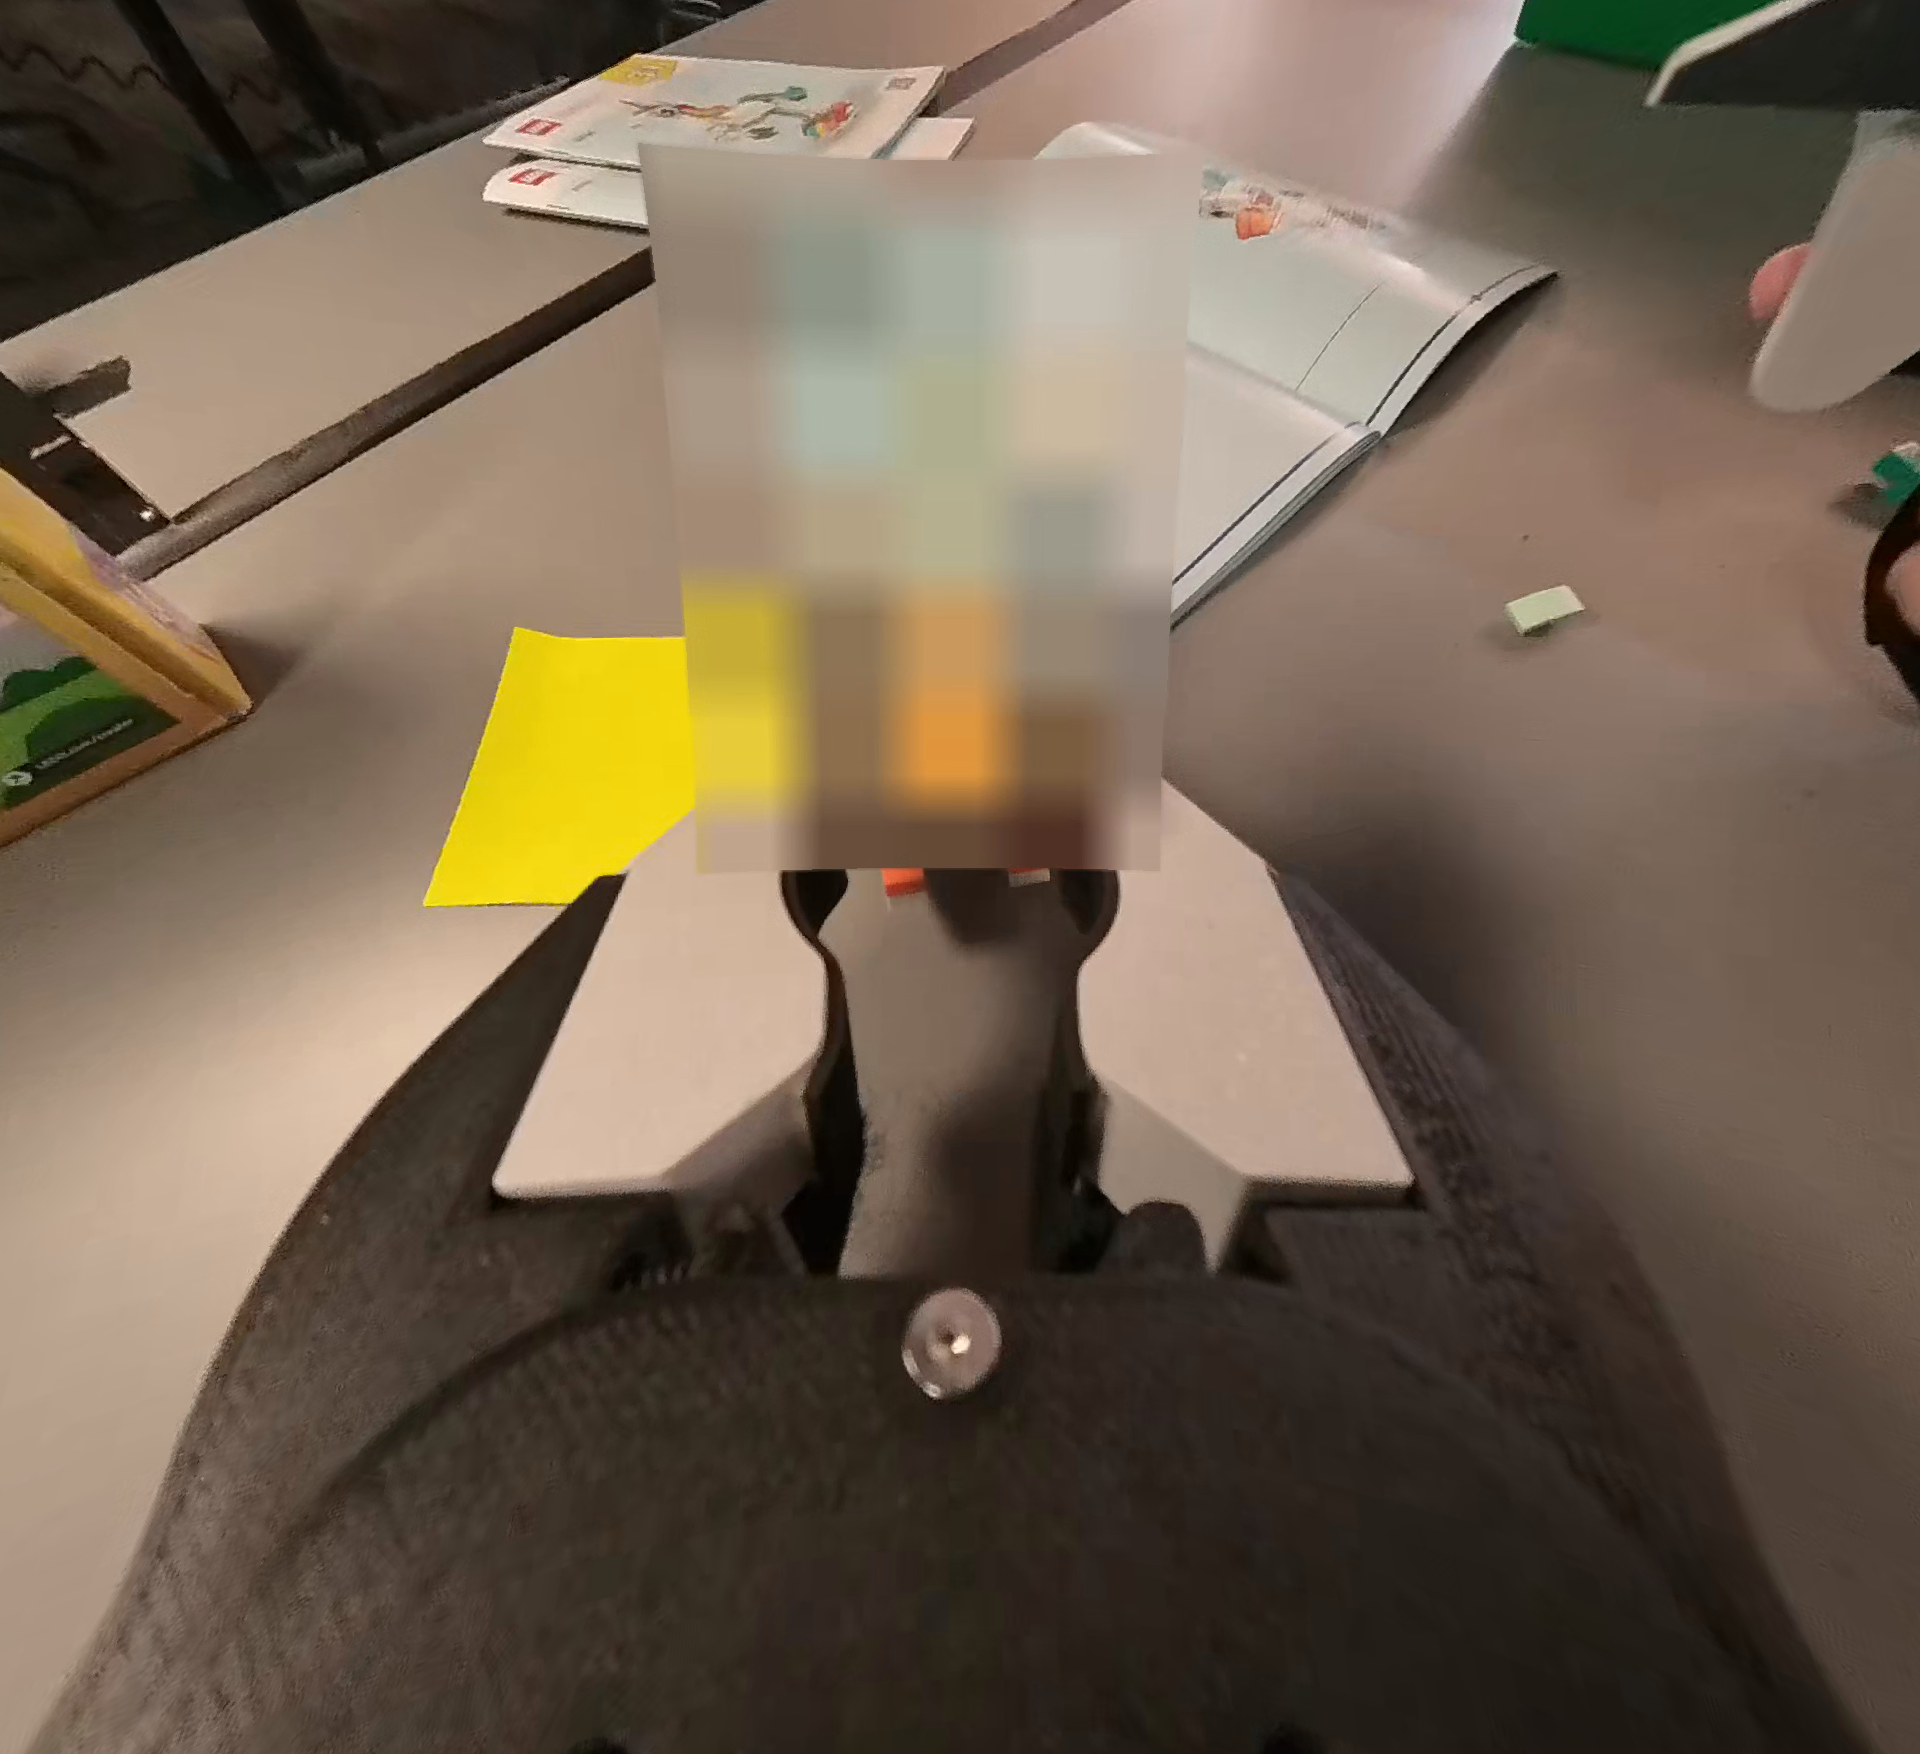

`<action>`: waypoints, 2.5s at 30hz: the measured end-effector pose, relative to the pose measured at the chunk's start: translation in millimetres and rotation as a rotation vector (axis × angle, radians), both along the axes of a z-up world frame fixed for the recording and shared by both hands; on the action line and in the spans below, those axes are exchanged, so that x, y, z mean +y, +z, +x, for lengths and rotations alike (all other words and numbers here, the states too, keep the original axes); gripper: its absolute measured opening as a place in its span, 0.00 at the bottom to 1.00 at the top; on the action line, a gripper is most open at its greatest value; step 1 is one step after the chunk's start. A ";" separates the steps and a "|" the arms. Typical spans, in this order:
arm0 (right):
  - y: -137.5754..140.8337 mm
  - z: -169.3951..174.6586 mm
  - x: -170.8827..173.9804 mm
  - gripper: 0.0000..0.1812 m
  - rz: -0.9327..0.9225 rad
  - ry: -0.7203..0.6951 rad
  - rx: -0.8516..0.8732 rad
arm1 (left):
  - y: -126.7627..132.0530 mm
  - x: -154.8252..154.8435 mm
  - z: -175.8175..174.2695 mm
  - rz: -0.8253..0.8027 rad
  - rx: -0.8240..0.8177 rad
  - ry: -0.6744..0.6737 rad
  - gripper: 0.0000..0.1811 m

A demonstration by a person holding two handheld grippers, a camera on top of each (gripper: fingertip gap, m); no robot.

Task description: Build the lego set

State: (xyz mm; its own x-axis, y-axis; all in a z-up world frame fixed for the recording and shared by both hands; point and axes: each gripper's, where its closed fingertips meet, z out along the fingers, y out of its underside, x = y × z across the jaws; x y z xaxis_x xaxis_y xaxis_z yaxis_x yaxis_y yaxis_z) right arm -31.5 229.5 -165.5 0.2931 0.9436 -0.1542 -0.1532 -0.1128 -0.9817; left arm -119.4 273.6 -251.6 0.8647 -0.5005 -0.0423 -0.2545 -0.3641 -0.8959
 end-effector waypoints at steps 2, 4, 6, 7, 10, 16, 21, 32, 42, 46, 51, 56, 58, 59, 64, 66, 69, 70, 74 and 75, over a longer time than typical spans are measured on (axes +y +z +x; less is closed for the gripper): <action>-0.8 0.7 1.8 0.41 -0.003 -0.002 -0.004 | -8.6 -4.2 -4.2 -0.036 0.053 0.001 0.20; -0.9 1.4 3.0 0.41 -0.014 0.000 -0.001 | -26.4 -10.3 -14.3 -0.110 0.163 0.020 0.20; -1.0 1.7 3.5 0.41 -0.023 0.007 0.001 | -27.6 -12.3 -15.4 -0.092 0.211 0.020 0.20; -1.6 1.9 4.1 0.41 -0.030 0.009 0.001 | -27.3 -12.6 -14.6 -0.082 0.225 0.017 0.20; -2.4 2.5 6.1 0.41 -0.049 0.011 0.004 | -27.3 -12.3 -14.6 -0.078 0.235 0.024 0.20; 2.0 12.5 16.8 0.41 -0.021 -0.036 0.006 | -19.3 -17.1 -15.0 -0.091 0.107 0.045 0.35; 26.4 56.9 50.6 0.41 0.148 -0.236 0.001 | -4.7 -38.5 -22.1 -0.009 0.119 0.110 0.46; 21.0 204.2 148.1 0.34 0.310 -0.653 -0.141 | 57.4 -94.4 68.7 0.396 0.000 -0.034 0.36; -15.6 171.0 164.1 0.25 0.415 -0.564 -0.348 | 47.3 -57.1 219.5 0.466 0.076 -0.388 0.26; -20.1 165.6 168.2 0.23 0.446 -0.543 -0.386 | 53.5 -15.9 228.8 0.455 0.098 -0.299 0.26; -20.2 161.6 172.0 0.23 0.441 -0.505 -0.370 | 42.2 23.5 226.2 0.468 0.201 -0.249 0.24; -20.9 154.4 168.7 0.21 0.465 -0.466 -0.373 | 51.1 44.5 218.7 0.459 0.170 -0.281 0.26; -20.4 153.6 168.1 0.21 0.472 -0.462 -0.372 | 37.3 37.3 231.0 0.316 0.143 -0.483 0.32; -20.3 154.1 168.3 0.20 0.469 -0.463 -0.368 | 24.3 36.1 231.1 0.205 0.169 -0.558 0.33; -16.4 161.3 172.6 0.20 0.430 -0.484 -0.327 | -1.2 56.9 217.4 0.102 0.327 -0.604 0.32; -15.5 162.9 173.8 0.20 0.415 -0.486 -0.313 | -8.4 64.3 212.8 0.118 0.423 -0.599 0.30; -15.7 163.3 175.5 0.19 0.405 -0.487 -0.309 | -16.8 67.6 216.6 0.127 0.469 -0.617 0.24; -16.0 163.2 175.5 0.19 0.404 -0.486 -0.311 | -19.0 67.2 218.9 0.133 0.478 -0.631 0.19; -16.1 162.9 175.3 0.19 0.404 -0.484 -0.311 | -22.9 67.6 221.2 0.158 0.519 -0.652 0.03; -16.1 163.0 175.4 0.19 0.402 -0.484 -0.311 | -24.1 68.1 220.1 0.148 0.520 -0.648 0.01</action>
State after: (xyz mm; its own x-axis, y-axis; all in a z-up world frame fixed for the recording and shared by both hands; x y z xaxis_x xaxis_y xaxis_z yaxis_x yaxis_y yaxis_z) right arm 131.5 405.0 -181.6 0.6690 0.6619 0.3382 0.1998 0.2782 -0.9395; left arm 100.7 341.7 -275.7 0.2606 -0.8491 -0.4595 -0.7657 0.1082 -0.6341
